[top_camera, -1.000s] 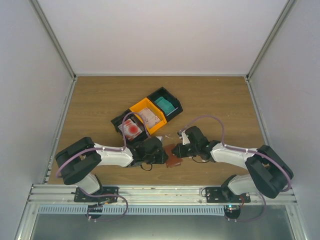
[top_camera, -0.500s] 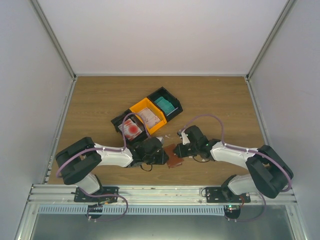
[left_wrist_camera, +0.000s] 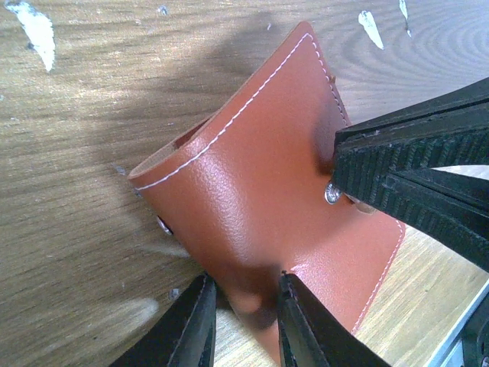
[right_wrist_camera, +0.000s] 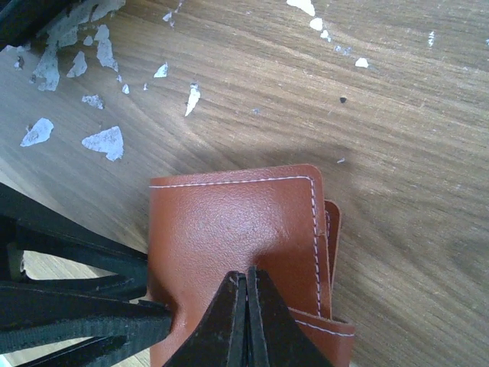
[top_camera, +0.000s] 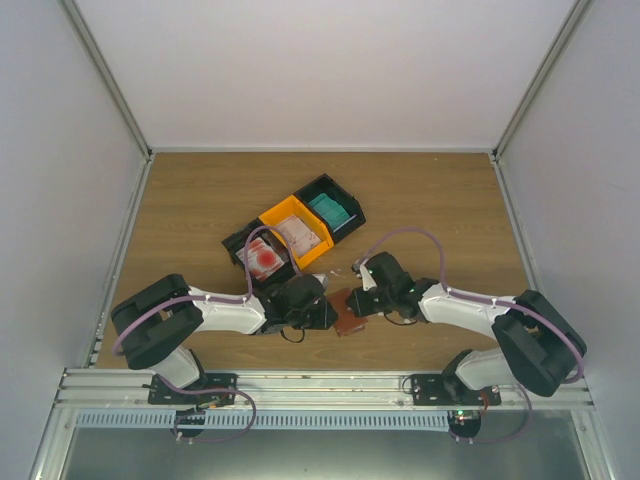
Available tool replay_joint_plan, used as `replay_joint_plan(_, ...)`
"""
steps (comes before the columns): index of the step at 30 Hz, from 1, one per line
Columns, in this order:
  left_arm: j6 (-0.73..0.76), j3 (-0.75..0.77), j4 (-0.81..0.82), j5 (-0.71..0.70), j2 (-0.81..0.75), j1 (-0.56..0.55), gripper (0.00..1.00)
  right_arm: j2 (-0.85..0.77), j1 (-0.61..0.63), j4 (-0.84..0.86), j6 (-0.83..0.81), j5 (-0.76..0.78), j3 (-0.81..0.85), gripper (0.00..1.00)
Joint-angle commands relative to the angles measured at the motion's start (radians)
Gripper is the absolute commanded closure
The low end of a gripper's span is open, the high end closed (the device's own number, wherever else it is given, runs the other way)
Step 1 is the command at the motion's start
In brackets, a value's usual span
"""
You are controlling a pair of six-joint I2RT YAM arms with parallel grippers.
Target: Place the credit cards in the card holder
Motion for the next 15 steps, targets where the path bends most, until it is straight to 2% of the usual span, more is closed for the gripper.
replay_joint_plan(1, -0.001, -0.021, -0.08, 0.016, 0.037, -0.001, 0.74, 0.003, 0.016, 0.048, 0.024, -0.038, -0.004, 0.99)
replay_joint_plan(9, 0.002, -0.013, -0.084, 0.017, 0.048, -0.001, 0.75, 0.015, 0.028, 0.053, 0.035, -0.052, -0.017, 1.0)
replay_joint_plan(15, 0.0, -0.015, -0.088, 0.013, 0.045, -0.001, 0.75, 0.018, 0.046, -0.023, 0.002, 0.049, 0.0, 1.0)
